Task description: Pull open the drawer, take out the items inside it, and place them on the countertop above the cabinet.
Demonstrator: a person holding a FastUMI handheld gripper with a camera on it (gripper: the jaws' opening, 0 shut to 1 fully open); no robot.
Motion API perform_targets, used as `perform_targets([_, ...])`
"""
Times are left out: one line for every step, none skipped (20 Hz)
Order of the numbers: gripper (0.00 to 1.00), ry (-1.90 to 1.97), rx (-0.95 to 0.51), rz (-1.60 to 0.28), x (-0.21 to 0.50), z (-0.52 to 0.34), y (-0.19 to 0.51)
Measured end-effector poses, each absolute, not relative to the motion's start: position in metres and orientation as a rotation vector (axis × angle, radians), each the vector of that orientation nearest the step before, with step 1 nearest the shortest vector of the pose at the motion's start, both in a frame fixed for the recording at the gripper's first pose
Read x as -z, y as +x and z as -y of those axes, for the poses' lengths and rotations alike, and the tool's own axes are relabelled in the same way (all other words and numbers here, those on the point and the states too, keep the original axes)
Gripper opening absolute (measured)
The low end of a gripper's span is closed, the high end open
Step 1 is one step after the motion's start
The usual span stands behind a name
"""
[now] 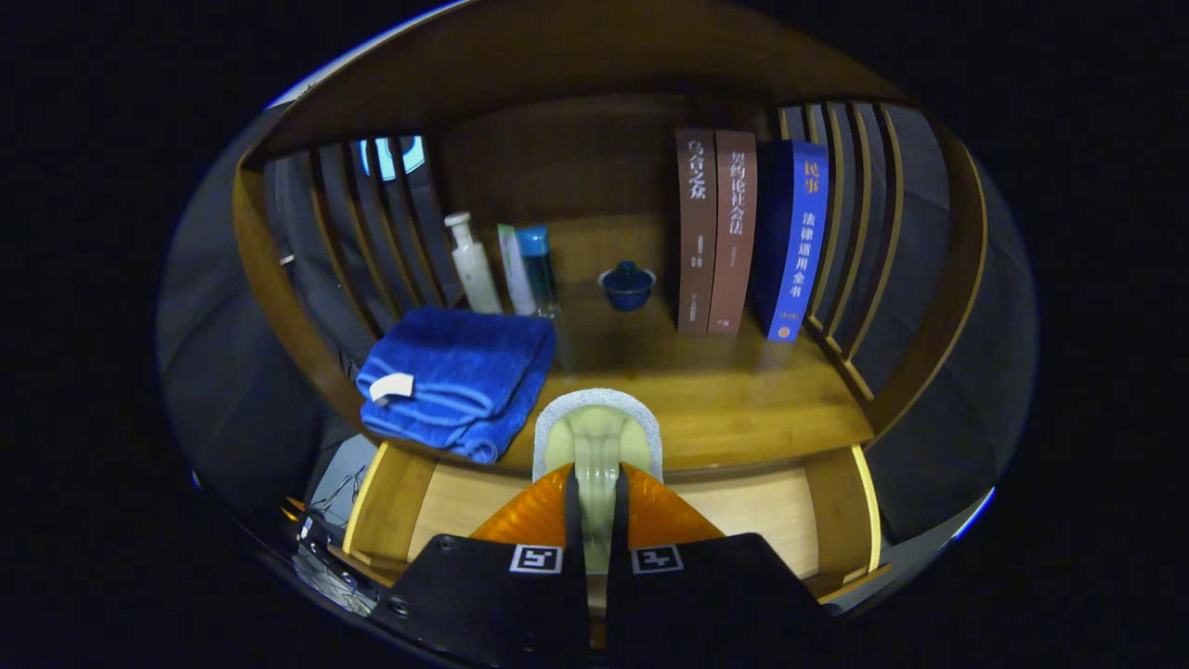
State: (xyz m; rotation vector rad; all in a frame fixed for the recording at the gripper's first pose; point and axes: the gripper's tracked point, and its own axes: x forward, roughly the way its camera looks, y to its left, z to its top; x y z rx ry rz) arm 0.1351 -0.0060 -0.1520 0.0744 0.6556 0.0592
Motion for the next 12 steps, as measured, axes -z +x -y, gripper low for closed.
perform_targets([0.12,0.082,-0.056,-0.651,0.150,0.007,0.145])
perform_targets([0.12,0.092,-0.058,-0.652,0.149,0.007,0.155])
perform_targets([0.12,0.102,-0.060,-0.659,0.149,0.007,0.166])
perform_targets([0.12,0.105,-0.062,-0.666,0.150,0.008,0.177])
perform_targets([0.12,0.108,-0.056,-0.674,0.152,0.011,0.187])
perform_targets([0.12,0.112,-0.051,-0.679,0.155,0.013,0.197])
perform_targets([0.12,0.113,-0.050,-0.684,0.157,0.012,0.208])
perform_targets([0.12,0.109,-0.051,-0.692,0.160,0.013,0.218])
perform_targets([0.12,0.107,-0.050,-0.699,0.162,0.013,0.228])
perform_targets([0.12,0.106,-0.052,-0.710,0.164,0.011,0.235])
perform_targets([0.12,0.105,-0.056,-0.726,0.169,0.010,0.245])
perform_targets([0.12,0.106,-0.058,-0.735,0.172,0.008,0.252])
